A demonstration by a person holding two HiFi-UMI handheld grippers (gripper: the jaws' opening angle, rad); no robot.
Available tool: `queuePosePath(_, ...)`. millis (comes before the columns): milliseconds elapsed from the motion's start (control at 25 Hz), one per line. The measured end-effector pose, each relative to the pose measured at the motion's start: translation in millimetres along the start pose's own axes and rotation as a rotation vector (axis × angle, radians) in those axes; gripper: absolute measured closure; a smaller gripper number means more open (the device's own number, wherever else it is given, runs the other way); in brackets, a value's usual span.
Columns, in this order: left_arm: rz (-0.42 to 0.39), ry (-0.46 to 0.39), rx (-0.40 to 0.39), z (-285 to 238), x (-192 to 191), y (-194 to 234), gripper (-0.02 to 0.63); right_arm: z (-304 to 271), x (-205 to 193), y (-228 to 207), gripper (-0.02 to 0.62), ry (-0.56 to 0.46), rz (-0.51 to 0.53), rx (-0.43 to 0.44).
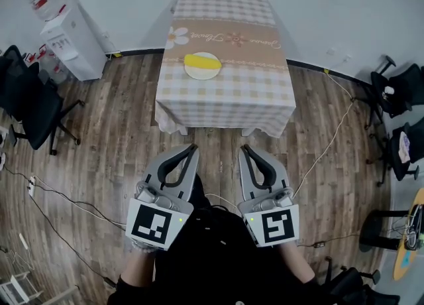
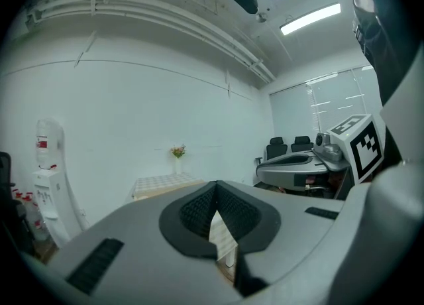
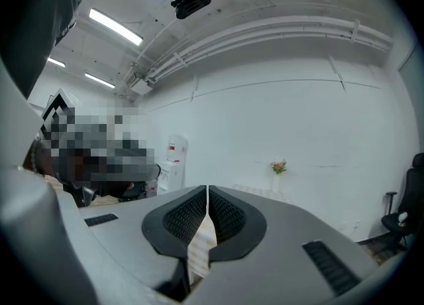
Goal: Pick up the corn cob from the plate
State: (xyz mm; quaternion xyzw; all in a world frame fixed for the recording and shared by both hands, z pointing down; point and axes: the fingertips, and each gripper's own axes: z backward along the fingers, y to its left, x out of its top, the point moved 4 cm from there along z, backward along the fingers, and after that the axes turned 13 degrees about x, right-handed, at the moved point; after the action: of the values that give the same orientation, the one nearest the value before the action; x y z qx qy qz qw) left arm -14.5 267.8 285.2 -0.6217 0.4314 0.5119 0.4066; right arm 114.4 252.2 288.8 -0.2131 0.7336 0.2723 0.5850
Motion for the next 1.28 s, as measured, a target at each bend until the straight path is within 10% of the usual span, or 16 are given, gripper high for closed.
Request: queuePosePath(1280, -0.017, 0.025, -0.099, -203.2, 21.9, 126.9, 0.594, -196.1, 21.9, -129.1, 0.551, 0.035, -0.015, -0.054)
